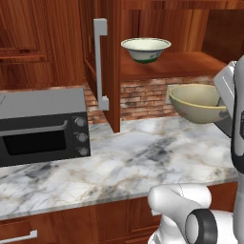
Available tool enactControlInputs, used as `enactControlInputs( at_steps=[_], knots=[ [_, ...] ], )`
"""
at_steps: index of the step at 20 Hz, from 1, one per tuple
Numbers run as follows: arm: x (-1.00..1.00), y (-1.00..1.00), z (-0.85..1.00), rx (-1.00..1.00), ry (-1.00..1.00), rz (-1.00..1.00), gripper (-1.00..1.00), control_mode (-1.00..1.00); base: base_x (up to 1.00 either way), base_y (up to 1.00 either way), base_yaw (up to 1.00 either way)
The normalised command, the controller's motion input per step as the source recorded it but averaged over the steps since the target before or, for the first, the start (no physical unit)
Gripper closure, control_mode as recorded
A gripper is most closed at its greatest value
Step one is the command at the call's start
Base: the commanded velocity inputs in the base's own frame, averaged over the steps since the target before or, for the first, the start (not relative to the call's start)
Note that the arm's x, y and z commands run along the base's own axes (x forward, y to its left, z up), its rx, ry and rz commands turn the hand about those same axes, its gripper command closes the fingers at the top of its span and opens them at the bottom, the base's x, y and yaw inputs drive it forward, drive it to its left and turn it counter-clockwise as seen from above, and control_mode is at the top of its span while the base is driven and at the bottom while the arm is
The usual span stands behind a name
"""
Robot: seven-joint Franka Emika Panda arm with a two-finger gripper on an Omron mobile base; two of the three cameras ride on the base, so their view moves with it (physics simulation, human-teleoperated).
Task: Pick up the bowls from the cabinet and place each bowl in front of a stool on the dining counter.
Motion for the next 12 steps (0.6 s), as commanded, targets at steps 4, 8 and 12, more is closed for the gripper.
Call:
enactControlInputs(
  at_steps=[4, 8, 12],
  knots=[
    [-0.2, 0.0, 0.0, -0.05, 0.0, 0.0, 1.0, -1.0, 0.0, 0.0, 0.0],
    [-0.14, 0.0, 0.0, -0.02, 0.01, 0.0, 1.0, -1.0, 0.0, 0.0, 0.0],
    [-0.13, 0.0, 0.0, -0.03, 0.0, 0.0, 1.0, -1.0, 0.0, 0.0, 0.0]
  ],
)
